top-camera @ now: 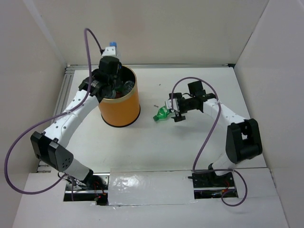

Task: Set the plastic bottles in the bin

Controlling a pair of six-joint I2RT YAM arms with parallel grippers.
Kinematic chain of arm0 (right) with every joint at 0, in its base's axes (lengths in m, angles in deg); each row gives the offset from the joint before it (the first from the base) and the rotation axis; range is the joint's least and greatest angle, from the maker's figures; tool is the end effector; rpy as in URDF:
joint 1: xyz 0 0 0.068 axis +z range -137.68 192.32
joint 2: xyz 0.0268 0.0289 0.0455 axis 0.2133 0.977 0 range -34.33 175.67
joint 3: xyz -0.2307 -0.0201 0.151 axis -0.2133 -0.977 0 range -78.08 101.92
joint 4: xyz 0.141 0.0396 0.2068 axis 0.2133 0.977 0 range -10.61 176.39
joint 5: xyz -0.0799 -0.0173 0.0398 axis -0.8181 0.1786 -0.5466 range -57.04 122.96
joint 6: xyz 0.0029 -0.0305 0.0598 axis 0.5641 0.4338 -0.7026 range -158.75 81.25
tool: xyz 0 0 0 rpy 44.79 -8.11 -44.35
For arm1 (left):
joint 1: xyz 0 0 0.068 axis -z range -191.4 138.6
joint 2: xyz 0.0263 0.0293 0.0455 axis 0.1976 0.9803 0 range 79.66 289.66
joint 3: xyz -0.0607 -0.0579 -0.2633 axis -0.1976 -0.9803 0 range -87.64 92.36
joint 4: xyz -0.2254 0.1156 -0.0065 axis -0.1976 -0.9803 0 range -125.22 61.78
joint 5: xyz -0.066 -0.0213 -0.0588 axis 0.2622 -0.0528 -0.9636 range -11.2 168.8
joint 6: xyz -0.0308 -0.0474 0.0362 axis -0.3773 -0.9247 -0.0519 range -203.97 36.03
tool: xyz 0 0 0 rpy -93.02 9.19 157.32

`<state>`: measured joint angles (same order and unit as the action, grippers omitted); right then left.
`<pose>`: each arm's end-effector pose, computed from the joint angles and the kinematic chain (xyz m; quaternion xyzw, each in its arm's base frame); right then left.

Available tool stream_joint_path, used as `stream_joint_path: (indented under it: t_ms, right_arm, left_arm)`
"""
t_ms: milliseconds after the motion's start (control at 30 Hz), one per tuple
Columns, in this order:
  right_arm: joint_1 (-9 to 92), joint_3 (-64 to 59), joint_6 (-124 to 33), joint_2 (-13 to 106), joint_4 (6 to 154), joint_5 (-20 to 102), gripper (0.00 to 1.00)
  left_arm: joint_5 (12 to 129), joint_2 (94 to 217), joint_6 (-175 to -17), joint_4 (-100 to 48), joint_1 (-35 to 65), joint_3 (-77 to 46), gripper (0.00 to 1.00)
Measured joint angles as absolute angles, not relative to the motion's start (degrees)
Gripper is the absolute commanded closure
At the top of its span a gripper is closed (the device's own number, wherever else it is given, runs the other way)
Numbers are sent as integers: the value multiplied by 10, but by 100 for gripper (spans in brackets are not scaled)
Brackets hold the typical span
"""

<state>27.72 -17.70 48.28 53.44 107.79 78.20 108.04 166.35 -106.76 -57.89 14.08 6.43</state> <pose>0.2887 0.1189 0.2331 -0.7586 0.4645 0.1392 0.4352 0.3210 -0.1239 0.4247 -0.1218 0.8067 -0.0290 0.5775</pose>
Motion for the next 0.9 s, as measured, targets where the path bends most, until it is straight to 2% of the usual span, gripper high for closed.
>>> stream_joint_path:
  t_ms: [67, 200, 233, 267, 300, 333, 400, 533, 600, 633, 700, 800, 833, 867, 900]
  right_arm:
    - [283, -150, 481, 561, 1068, 774, 0]
    - [299, -106, 481, 612, 1055, 756, 0]
    - [304, -96, 484, 625, 1056, 752, 0]
    - [311, -81, 490, 640, 1060, 747, 0]
    - [317, -70, 495, 655, 1062, 743, 0]
    - [324, -57, 501, 671, 1065, 738, 0]
    - [334, -44, 516, 695, 1068, 725, 0]
    - [346, -41, 555, 732, 1094, 697, 0]
    - [348, -39, 571, 747, 1114, 683, 0]
    - [348, -36, 576, 756, 1123, 676, 0]
    - [348, -30, 585, 773, 1137, 662, 3]
    - [348, -14, 590, 781, 1155, 647, 30]
    - [348, -8, 591, 786, 1164, 640, 42]
    - [348, 1, 590, 789, 1170, 637, 62]
    - [348, 9, 587, 792, 1178, 631, 69]
  left_arm:
    - [1070, 1667, -1068, -593, 141, 26, 87]
    - [1055, 1668, -1068, -605, 141, -15, 74]
    - [1053, 1667, -1068, -604, 139, -19, 66]
    - [1050, 1666, -1068, -603, 138, -23, 46]
    - [1047, 1664, -1068, -603, 137, -26, 34]
    - [1044, 1660, -1069, -603, 136, -30, 25]
    - [1039, 1653, -1068, -602, 135, -34, 14]
    - [1024, 1627, -1072, -606, 134, -34, 6]
    - [1012, 1605, -1078, -612, 134, -31, 6]
    - [1007, 1589, -1081, -614, 136, -30, 1]
    - [994, 1549, -1087, -618, 138, -31, 1]
    - [981, 1471, -1098, -609, 146, -53, 1]
    - [978, 1447, -1099, -609, 150, -64, 1]
    - [975, 1419, -1100, -606, 153, -79, 1]
    - [973, 1391, -1101, -601, 156, -101, 1]
